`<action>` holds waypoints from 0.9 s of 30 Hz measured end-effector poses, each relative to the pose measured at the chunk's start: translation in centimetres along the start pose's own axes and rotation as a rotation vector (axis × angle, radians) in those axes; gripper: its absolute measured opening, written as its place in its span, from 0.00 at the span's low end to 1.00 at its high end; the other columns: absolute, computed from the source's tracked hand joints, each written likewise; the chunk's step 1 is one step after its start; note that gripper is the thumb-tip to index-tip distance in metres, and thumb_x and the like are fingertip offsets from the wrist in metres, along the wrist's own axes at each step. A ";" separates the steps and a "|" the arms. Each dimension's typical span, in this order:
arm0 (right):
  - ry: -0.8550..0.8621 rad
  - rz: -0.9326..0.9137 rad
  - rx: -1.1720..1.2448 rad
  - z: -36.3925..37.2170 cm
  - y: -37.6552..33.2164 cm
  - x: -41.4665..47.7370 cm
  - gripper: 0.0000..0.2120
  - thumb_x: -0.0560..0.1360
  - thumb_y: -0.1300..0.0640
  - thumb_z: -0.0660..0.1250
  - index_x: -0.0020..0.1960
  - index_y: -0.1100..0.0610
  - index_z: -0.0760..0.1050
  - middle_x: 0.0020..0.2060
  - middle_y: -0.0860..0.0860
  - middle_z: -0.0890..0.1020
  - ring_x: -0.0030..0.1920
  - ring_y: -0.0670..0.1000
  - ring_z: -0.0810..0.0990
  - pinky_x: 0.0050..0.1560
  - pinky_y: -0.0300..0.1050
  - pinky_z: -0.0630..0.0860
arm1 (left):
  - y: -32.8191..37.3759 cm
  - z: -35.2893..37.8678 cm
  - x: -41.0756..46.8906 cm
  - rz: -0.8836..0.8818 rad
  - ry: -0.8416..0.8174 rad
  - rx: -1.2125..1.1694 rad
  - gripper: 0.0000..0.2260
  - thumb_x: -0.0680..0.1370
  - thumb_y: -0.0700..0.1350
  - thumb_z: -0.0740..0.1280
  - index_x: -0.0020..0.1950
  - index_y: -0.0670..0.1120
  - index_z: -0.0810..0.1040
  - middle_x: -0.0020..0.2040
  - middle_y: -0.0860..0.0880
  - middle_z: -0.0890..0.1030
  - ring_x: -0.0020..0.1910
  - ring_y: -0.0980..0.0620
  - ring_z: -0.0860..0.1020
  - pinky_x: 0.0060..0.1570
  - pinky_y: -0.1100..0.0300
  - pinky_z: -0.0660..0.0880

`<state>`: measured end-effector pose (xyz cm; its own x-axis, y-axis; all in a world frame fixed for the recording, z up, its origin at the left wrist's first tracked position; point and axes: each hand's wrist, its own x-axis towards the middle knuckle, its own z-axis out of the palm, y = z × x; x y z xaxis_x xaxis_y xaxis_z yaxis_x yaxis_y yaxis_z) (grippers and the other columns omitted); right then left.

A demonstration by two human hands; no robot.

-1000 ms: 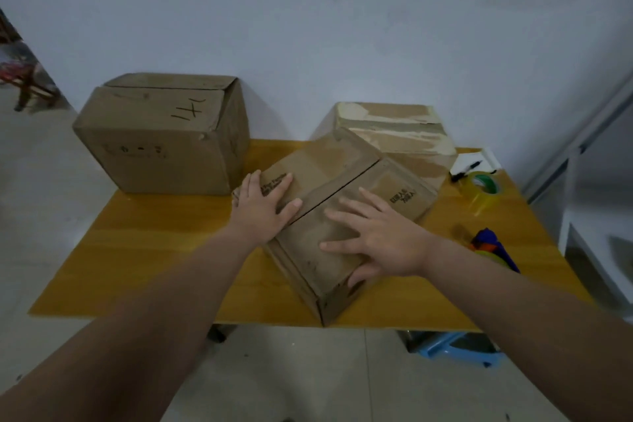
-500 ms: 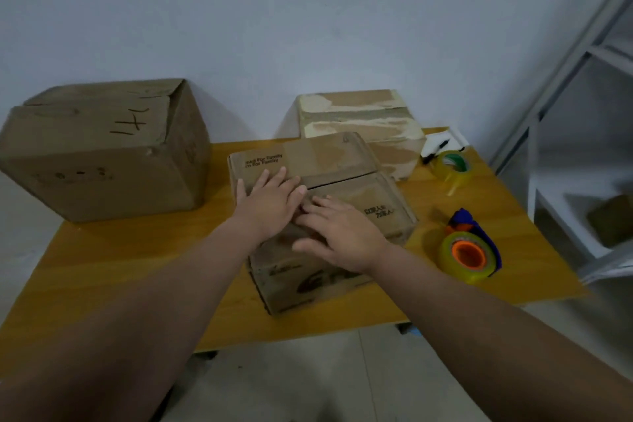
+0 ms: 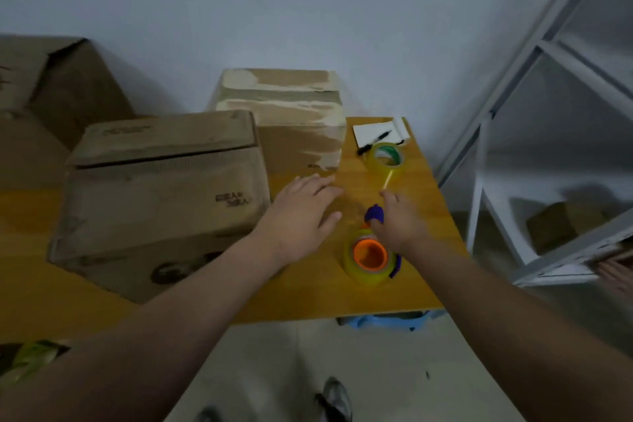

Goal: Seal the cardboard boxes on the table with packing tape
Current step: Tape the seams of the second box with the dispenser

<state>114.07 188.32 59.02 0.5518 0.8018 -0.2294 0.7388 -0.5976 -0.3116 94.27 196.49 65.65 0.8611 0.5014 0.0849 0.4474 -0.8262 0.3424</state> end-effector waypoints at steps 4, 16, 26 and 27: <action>-0.259 0.179 0.030 2.3 4.4 0.5 0.25 0.77 0.47 0.66 0.67 0.60 0.64 0.53 0.57 0.76 0.43 0.54 0.76 0.39 0.51 0.75 | 2.1 4.2 0.3 -0.089 -0.158 -0.053 0.20 0.81 0.52 0.57 0.74 0.51 0.62 0.75 0.49 0.61 0.72 0.49 0.59 0.69 0.55 0.57; -0.073 0.100 0.411 5.2 5.3 1.6 0.20 0.71 0.62 0.73 0.54 0.57 0.62 0.42 0.54 0.74 0.41 0.58 0.76 0.37 0.55 0.74 | 1.7 6.8 -2.4 -0.516 -0.037 -0.344 0.22 0.80 0.53 0.60 0.74 0.51 0.63 0.71 0.51 0.66 0.67 0.52 0.67 0.59 0.62 0.65; 0.432 -0.607 0.492 -7.6 -5.2 0.4 0.29 0.71 0.69 0.66 0.69 0.54 0.69 0.58 0.52 0.72 0.56 0.53 0.74 0.51 0.47 0.75 | 4.1 -5.9 -0.5 -0.742 0.352 -1.154 0.35 0.62 0.75 0.52 0.42 0.46 0.80 0.37 0.49 0.83 0.36 0.52 0.81 0.42 0.53 0.76; 0.454 -0.615 0.484 -8.2 -6.2 0.2 0.27 0.70 0.69 0.66 0.68 0.54 0.70 0.59 0.52 0.72 0.57 0.54 0.74 0.51 0.49 0.75 | 4.0 -7.2 -0.7 -0.743 0.315 -1.158 0.35 0.63 0.75 0.53 0.41 0.46 0.79 0.36 0.49 0.83 0.35 0.53 0.80 0.41 0.56 0.76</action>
<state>112.75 192.19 68.51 0.2883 0.8399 0.4598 0.7666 0.0852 -0.6364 93.67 194.71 73.72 0.3570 0.8836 -0.3031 0.1849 0.2512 0.9501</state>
